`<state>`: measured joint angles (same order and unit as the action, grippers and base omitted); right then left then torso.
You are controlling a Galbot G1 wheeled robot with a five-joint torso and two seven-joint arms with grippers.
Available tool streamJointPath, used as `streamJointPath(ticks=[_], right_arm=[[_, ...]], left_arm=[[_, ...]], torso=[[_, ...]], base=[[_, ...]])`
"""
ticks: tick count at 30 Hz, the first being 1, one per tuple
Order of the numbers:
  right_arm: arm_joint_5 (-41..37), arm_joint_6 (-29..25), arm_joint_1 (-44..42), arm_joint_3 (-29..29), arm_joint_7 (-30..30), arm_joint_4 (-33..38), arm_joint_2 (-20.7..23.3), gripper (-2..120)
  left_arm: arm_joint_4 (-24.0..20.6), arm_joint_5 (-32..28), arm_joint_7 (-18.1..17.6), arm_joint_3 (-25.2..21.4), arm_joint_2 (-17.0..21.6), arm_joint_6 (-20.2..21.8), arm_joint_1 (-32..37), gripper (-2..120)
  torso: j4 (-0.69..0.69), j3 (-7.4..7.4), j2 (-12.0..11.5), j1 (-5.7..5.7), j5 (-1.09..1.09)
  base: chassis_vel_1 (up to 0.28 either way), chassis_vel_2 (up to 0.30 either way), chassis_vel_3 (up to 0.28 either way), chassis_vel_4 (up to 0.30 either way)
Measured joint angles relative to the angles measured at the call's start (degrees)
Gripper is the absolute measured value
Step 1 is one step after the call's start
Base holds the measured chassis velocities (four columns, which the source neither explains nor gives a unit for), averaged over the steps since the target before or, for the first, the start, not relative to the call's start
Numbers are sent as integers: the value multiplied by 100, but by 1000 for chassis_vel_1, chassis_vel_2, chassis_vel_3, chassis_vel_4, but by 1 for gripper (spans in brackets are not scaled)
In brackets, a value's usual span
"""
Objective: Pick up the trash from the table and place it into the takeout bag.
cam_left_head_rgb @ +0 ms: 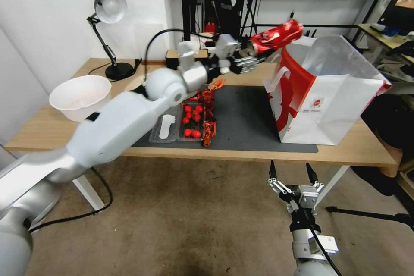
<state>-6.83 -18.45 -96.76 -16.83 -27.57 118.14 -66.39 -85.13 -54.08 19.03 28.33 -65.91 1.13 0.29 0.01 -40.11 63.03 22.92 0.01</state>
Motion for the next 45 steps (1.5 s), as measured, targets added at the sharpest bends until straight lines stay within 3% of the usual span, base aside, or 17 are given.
streamJointPath(ticks=[8, 19, 25, 29, 31, 38, 45], right_arm=[[1, 1, -35, -50, -10, 9, -12, 100], [2, -6, 10, -38, -16, -45, -48, 100], [3, -10, 13, -38, -23, -50, -59, 100], [3, -15, 8, -39, -28, -50, -66, 100], [3, -16, 11, -41, -34, -50, -67, 100], [3, -17, 23, -47, -43, -25, -61, 100], [2, -8, 39, -52, -44, 6, -44, 100]], left_arm=[[1078, -16, 40, 471, -1043, -117, -453, 54], [1778, -30, 93, 784, -1626, -186, -621, 54], [1889, -29, 91, 832, -1731, -185, -674, 55], [1911, -27, 78, 851, -1744, -177, -704, 67], [1912, -26, 70, 865, -1748, -169, -721, 80], [1865, -20, 24, 803, -1716, -162, -735, 99], [1740, -39, -114, 361, -1568, -146, -694, 100]], torso=[[-1, 0, 0, 0, -1], [0, 0, 0, 0, -1], [-1, 0, 0, -1, -1], [0, 0, 0, -1, -2], [-1, 0, 0, -1, -1], [-1, 0, 0, -1, -1], [-2, 0, 0, -1, -2]], base=[[0, 0, 0, 0], [0, 0, 0, 0], [0, 0, 0, 0], [0, 0, 0, 0], [0, 0, 0, 0], [0, 0, 0, 0], [0, 0, 0, 0]])
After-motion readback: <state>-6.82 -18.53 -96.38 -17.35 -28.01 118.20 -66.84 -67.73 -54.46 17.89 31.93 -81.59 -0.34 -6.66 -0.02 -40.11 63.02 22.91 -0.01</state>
